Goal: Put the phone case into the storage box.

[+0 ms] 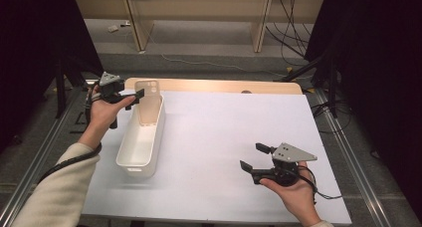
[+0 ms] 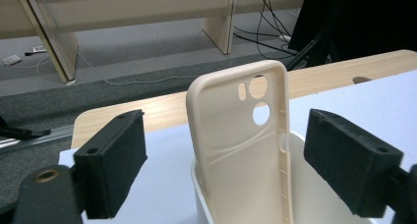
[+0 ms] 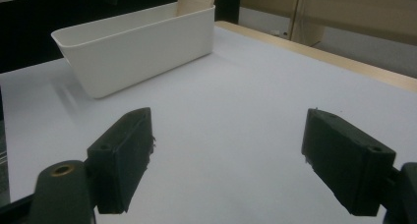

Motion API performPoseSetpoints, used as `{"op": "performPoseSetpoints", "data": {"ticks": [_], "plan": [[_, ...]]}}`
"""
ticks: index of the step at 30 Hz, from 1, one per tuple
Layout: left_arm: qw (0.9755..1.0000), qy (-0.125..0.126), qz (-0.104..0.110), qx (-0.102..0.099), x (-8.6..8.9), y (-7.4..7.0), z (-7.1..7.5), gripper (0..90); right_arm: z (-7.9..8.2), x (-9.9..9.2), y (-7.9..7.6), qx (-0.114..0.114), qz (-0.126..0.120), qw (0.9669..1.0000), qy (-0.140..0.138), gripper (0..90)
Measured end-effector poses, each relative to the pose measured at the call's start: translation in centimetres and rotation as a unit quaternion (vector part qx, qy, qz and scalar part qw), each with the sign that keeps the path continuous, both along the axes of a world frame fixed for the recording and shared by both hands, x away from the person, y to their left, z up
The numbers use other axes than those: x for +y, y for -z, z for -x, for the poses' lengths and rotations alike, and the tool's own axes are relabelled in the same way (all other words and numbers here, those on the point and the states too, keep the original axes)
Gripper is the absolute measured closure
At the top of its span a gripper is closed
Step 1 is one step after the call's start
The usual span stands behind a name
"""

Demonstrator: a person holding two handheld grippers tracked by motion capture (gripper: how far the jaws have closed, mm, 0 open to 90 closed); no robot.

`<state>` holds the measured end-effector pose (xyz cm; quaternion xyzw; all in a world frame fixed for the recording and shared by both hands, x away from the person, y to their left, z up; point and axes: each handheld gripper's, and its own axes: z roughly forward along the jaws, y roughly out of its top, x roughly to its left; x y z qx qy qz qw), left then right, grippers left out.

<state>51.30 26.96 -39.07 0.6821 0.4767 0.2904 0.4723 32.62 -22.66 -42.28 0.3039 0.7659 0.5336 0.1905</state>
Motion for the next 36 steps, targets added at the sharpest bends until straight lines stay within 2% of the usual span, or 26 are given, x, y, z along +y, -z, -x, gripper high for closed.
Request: {"op": "performPoseSetpoints", "data": {"ticks": [5,6,7,8,9,11,14,16,18,22,27,28,32,34,36], "plan": [[1.0000,0.005,-0.005,-0.005,-0.1,-0.5,1.1,7.6,-0.1,-0.1,0.0,0.000,0.002,1.0000,0.000,20.7],[0.9999,0.007,-0.007,-0.009,-0.1,-0.5,1.4,6.5,0.1,-0.1,-0.1,0.014,-0.002,0.9999,0.000,20.7],[0.9999,0.008,-0.008,-0.010,-0.1,-0.7,1.7,5.4,0.1,-0.1,-0.1,0.013,-0.001,0.9999,0.001,20.7],[0.9999,0.008,-0.007,-0.014,-0.1,-0.8,1.9,4.9,-0.1,-0.1,0.0,-0.001,-0.003,1.0000,0.005,20.6],[0.9998,0.007,-0.007,-0.015,0.0,-0.8,2.3,4.3,0.0,-0.2,0.0,0.008,-0.002,1.0000,0.005,20.6],[0.9997,0.009,-0.004,-0.021,0.0,-1.0,2.9,3.2,0.0,-0.2,-0.1,0.007,0.002,1.0000,0.004,20.5],[0.9996,0.013,-0.002,-0.024,0.1,-1.2,3.7,2.4,-0.1,-0.3,-0.1,-0.003,0.003,1.0000,0.003,20.3],[0.9995,0.016,0.003,-0.029,0.2,-1.2,4.3,2.5,0.0,-0.2,-0.1,0.002,0.000,1.0000,0.004,20.1],[0.9993,0.017,0.004,-0.032,0.2,-1.2,4.8,2.3,-0.1,-0.2,0.0,-0.005,-0.001,1.0000,0.001,20.0],[0.9991,0.022,0.007,-0.034,0.2,-1.3,5.8,2.0,0.0,-0.3,-0.1,0.011,0.000,0.9999,0.005,19.8],[0.9985,0.031,0.009,-0.043,-0.1,-1.4,7.3,1.8,0.0,-0.3,-0.1,0.007,-0.004,1.0000,0.003,19.4],[0.9984,0.034,0.009,-0.043,-0.2,-1.3,7.6,1.8,-0.1,-0.4,-0.2,0.002,0.003,1.0000,0.006,19.4],[0.9982,0.043,0.008,-0.042,-0.4,-0.8,8.9,1.5,0.0,-0.4,-0.2,0.011,0.003,0.9999,0.007,19.1],[0.9979,0.048,0.011,-0.043,-0.6,-0.6,9.5,1.4,-0.1,-0.4,-0.2,-0.002,0.004,1.0000,0.006,18.9],[0.9977,0.052,0.011,-0.043,-0.7,-0.5,10.2,1.2,-0.1,-0.4,-0.2,-0.001,0.005,1.0000,0.007,18.8]]}}
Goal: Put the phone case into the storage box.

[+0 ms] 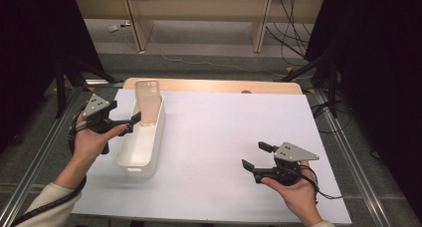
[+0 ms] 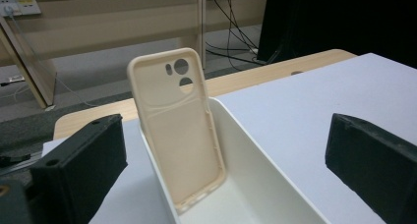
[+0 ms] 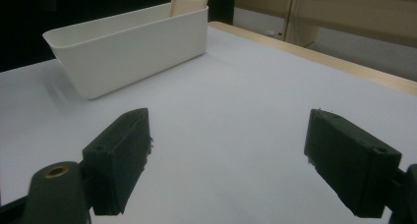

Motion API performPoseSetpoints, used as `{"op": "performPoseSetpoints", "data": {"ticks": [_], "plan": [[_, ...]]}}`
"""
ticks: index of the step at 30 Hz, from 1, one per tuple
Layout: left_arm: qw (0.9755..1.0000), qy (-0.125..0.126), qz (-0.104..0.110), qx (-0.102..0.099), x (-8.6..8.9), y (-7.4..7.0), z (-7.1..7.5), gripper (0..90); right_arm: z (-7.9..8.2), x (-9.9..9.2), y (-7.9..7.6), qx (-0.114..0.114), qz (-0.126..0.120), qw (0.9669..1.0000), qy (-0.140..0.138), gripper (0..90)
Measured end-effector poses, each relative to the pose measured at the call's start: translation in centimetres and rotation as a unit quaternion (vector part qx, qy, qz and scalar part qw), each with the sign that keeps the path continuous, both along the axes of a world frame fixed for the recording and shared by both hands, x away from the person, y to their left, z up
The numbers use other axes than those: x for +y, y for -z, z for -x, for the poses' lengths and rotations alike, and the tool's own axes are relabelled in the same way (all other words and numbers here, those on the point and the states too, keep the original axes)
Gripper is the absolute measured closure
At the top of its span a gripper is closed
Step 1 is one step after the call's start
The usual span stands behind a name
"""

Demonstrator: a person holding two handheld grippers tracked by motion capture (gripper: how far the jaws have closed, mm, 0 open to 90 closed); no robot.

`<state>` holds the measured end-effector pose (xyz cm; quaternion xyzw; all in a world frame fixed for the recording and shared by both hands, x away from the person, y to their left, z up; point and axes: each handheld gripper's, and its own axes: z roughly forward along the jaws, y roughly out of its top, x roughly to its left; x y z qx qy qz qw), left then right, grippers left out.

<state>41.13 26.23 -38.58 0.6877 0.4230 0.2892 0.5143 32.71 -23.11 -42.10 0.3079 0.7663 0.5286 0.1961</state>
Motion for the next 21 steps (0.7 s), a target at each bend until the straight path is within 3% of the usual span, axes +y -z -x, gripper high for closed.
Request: {"op": "performPoseSetpoints", "data": {"ticks": [3,8,10,13,15,17,21], "plan": [[1.0000,0.009,-0.002,-0.003,-0.2,0.0,1.0,1.0,0.1,0.1,0.0,0.012,-0.003,0.9999,0.000,18.6],[0.9997,0.020,-0.005,-0.011,-0.5,0.0,2.5,0.9,0.1,0.1,0.0,0.012,-0.003,0.9999,0.002,18.4],[0.9996,0.026,-0.005,-0.013,-0.6,0.2,3.0,0.8,-0.1,0.0,0.0,-0.004,0.002,1.0000,0.002,18.4],[0.9993,0.034,-0.008,-0.014,-0.8,0.5,3.8,0.7,-0.1,0.0,0.0,-0.004,0.001,1.0000,0.004,18.3],[0.9990,0.042,-0.009,-0.014,-1.0,0.7,4.2,0.7,0.0,0.0,-0.1,0.009,-0.001,0.9999,0.004,18.3],[0.9987,0.047,-0.008,-0.015,-1.3,0.9,4.6,0.7,-0.1,-0.1,0.0,-0.006,0.002,1.0000,0.004,18.3],[0.9981,0.059,-0.006,-0.015,-1.8,1.5,5.4,0.6,-0.1,0.0,0.1,0.009,-0.012,0.9999,0.001,18.3]]}}
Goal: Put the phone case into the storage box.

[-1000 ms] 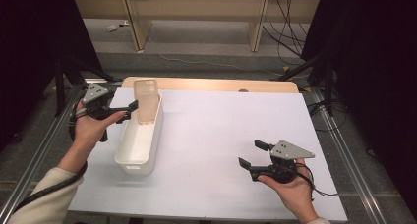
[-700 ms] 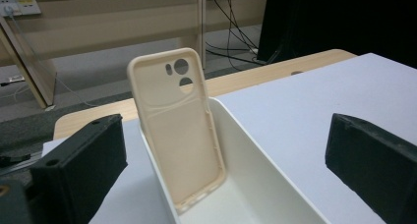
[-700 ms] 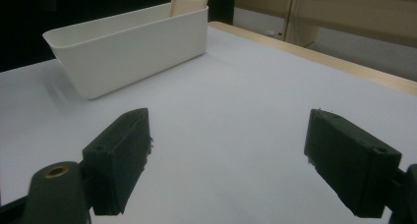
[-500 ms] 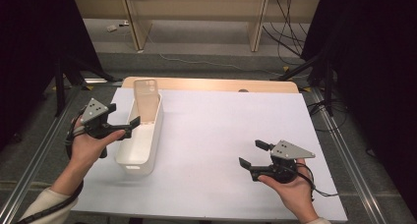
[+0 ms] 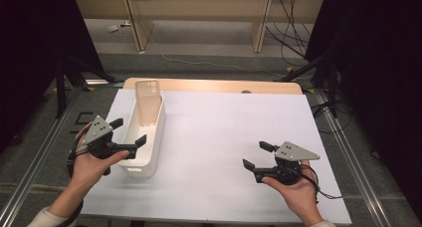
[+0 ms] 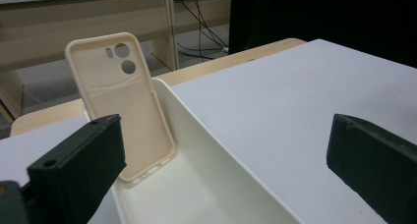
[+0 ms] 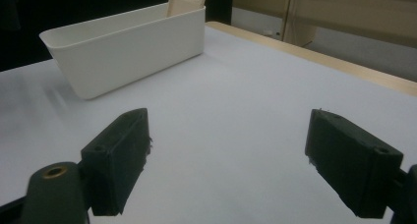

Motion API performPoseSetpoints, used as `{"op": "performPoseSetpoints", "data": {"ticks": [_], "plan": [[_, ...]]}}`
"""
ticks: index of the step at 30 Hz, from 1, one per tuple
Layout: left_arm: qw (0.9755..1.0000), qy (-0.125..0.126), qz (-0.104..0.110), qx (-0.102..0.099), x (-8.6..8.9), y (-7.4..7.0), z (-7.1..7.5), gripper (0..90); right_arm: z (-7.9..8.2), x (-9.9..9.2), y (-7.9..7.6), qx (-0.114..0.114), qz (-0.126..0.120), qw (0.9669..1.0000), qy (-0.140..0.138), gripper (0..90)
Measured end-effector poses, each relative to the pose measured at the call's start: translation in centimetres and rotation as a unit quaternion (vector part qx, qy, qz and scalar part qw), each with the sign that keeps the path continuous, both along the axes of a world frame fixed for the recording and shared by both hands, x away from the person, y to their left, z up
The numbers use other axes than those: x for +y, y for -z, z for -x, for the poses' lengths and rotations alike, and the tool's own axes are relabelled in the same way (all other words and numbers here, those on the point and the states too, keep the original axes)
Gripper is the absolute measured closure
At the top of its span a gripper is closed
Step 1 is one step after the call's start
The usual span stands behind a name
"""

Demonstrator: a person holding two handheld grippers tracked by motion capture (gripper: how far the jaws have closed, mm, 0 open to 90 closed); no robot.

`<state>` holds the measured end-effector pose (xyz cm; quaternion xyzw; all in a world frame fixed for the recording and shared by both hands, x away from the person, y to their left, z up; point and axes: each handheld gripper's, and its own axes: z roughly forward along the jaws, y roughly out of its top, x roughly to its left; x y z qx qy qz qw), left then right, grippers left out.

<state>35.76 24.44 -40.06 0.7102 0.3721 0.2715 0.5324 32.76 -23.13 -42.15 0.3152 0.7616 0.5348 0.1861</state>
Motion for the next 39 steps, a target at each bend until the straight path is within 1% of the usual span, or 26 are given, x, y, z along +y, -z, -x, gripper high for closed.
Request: {"op": "performPoseSetpoints", "data": {"ticks": [1,4,6,7,10,11,12,13,14,15,16,18,19,21,22,23,25,26,27,28,30,32,36,37,38,39], "plan": [[1.0000,0.003,0.000,0.001,-0.1,0.1,0.2,0.5,-0.1,-0.1,0.0,-0.010,0.005,0.9999,0.002,18.3],[0.9999,0.015,-0.002,-0.002,-0.5,0.4,0.7,0.4,0.0,0.0,0.0,-0.016,0.008,0.9998,0.005,18.3],[0.9998,0.021,0.000,-0.002,-0.7,0.6,1.0,0.3,-0.1,-0.1,0.0,-0.015,0.003,0.9999,0.001,18.3],[0.9997,0.025,-0.004,-0.005,-0.8,0.7,1.1,0.3,-0.1,-0.1,0.0,-0.015,0.003,0.9999,0.001,18.3],[0.9995,0.030,0.002,-0.008,-1.0,1.1,1.5,0.3,-0.1,-0.1,0.0,-0.016,0.005,0.9999,0.001,18.3],[0.9994,0.033,-0.001,-0.010,-1.0,1.2,1.5,0.3,-0.1,-0.1,0.0,-0.015,0.003,0.9999,0.001,18.3],[0.9992,0.039,-0.003,-0.012,-1.1,1.3,1.6,0.3,-0.1,0.0,0.0,-0.007,0.000,1.0000,0.001,18.3],[0.9992,0.038,-0.001,-0.009,-1.2,1.4,1.8,0.1,0.0,0.0,0.0,0.000,0.000,1.0000,0.000,18.3],[0.9992,0.040,-0.003,-0.009,-1.2,1.4,1.8,0.1,-0.1,-0.1,0.0,-0.012,0.005,0.9999,0.001,18.3],[0.9991,0.041,-0.003,-0.010,-1.2,1.5,1.9,0.1,-0.1,-0.1,0.0,-0.015,0.006,0.9999,0.002,18.2],[0.9989,0.044,-0.004,-0.013,-1.3,1.5,2.1,0.1,-0.1,-0.1,0.0,-0.015,0.004,0.9999,0.001,18.3],[0.9989,0.046,0.000,-0.012,-1.4,1.7,2.3,0.0,0.0,-0.1,-0.1,-0.010,0.010,0.9999,0.004,18.3],[0.9986,0.050,-0.005,-0.015,-1.4,1.7,2.4,0.0,-0.1,0.0,0.0,-0.013,0.001,0.9999,0.001,18.3],[0.9985,0.052,-0.006,-0.012,-1.4,1.9,2.6,0.0,0.0,0.0,0.0,-0.001,-0.001,1.0000,-0.001,18.3],[0.9985,0.054,-0.007,-0.012,-1.5,2.0,2.8,0.0,-0.1,0.0,0.0,-0.004,0.001,1.0000,0.000,18.3],[0.9983,0.057,-0.008,-0.012,-1.5,2.1,2.8,0.0,-0.1,-0.2,0.0,-0.011,0.011,0.9999,0.004,18.2],[0.9980,0.061,-0.005,-0.012,-1.5,2.3,2.9,0.0,-0.1,-0.2,0.0,-0.014,0.011,0.9998,0.004,18.2],[0.9980,0.061,-0.004,-0.012,-1.6,2.4,3.0,0.0,0.0,-0.1,0.0,-0.007,0.009,0.9999,0.004,18.2],[0.9981,0.061,-0.009,-0.012,-1.6,2.3,3.1,0.0,0.0,-0.1,0.0,-0.006,0.008,0.9999,0.004,18.2],[0.9979,0.062,-0.010,-0.013,-1.6,2.3,3.2,0.0,-0.1,-0.2,0.0,-0.016,0.011,0.9998,0.004,18.2],[0.9978,0.065,-0.006,-0.012,-1.7,2.4,3.2,0.0,-0.1,-0.2,0.0,-0.010,0.013,0.9999,0.004,18.2],[0.9980,0.062,-0.006,-0.013,-1.8,2.4,3.2,0.0,-0.1,0.0,0.1,-0.015,0.007,0.9998,0.008,18.2],[0.9978,0.064,-0.008,-0.014,-1.8,2.5,3.2,0.0,-0.1,-0.3,0.0,-0.005,0.021,0.9998,0.006,18.2],[0.9978,0.064,-0.007,-0.014,-1.8,2.5,3.2,0.0,-0.1,-0.3,0.0,-0.005,0.020,0.9998,0.006,18.2],[0.9979,0.064,-0.005,-0.013,-1.8,2.5,3.2,0.0,-0.2,-0.1,0.1,-0.014,0.010,0.9998,0.006,18.2],[0.9978,0.064,-0.005,-0.014,-1.8,2.5,3.3,0.0,-0.1,-0.2,0.0,-0.012,0.011,0.9998,0.005,18.2]]}}
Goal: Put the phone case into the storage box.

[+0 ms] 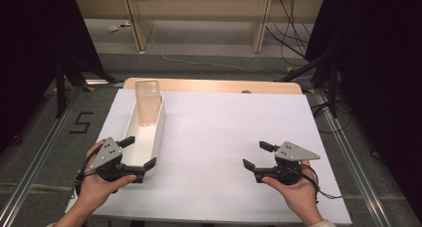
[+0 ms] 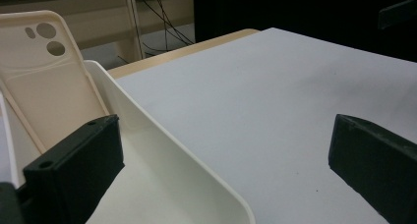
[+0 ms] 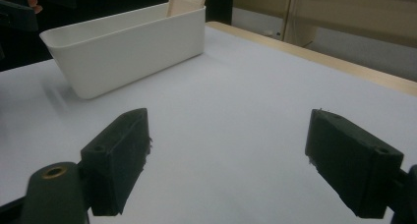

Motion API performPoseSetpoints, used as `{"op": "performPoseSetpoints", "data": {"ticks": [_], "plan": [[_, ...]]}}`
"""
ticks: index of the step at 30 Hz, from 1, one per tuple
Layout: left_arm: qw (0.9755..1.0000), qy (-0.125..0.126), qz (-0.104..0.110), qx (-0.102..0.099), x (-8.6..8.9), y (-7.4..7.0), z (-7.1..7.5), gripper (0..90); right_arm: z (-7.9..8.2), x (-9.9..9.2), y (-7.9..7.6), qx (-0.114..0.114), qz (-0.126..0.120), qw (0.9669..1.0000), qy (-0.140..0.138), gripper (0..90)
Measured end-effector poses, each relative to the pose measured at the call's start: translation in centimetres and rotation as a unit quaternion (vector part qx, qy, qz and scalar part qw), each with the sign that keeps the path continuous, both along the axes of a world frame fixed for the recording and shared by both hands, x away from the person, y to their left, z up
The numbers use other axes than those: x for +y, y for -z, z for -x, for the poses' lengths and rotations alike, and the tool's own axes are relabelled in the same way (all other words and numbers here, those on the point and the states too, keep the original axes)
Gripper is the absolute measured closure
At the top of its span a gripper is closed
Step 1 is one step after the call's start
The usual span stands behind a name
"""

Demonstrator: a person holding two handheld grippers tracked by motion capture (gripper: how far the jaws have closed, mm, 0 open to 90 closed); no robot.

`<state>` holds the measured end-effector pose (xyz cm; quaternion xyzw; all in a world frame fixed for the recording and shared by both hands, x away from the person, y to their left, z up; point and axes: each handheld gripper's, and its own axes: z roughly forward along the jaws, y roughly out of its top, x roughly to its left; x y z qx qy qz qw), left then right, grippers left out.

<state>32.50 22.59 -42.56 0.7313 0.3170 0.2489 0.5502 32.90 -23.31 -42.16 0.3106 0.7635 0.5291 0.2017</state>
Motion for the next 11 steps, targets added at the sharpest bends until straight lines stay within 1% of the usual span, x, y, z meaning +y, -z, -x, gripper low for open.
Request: {"op": "performPoseSetpoints", "data": {"ticks": [3,5,6,7,8,9,11], "plan": [[1.0000,0.001,0.000,0.000,-0.03,0.10,-0.02,0.0,-0.02,0.03,0.06,-0.001,-0.004,1.0000,0.000,18.1],[1.0000,0.000,0.006,0.004,-0.14,0.20,0.01,0.0,-0.02,0.00,0.08,0.001,-0.004,1.0000,-0.002,18.1],[1.0000,0.001,0.006,0.006,-0.17,0.20,0.04,0.0,0.03,-0.02,0.03,0.006,-0.004,1.0000,-0.003,18.1],[1.0000,0.000,0.001,0.003,-0.13,0.16,0.03,0.0,-0.01,-0.02,0.06,0.004,-0.005,1.0000,-0.003,18.1],[1.0000,0.000,0.007,0.007,-0.16,0.21,0.05,0.0,-0.01,-0.04,0.04,0.004,-0.005,1.0000,-0.002,18.1],[1.0000,0.001,0.006,0.005,-0.12,0.19,0.01,0.0,-0.03,-0.06,0.03,0.006,-0.008,0.9999,-0.005,18.1],[1.0000,0.001,0.000,-0.001,-0.04,0.11,-0.04,0.0,0.00,-0.10,-0.01,0.007,-0.004,1.0000,-0.005,18.1]]}}
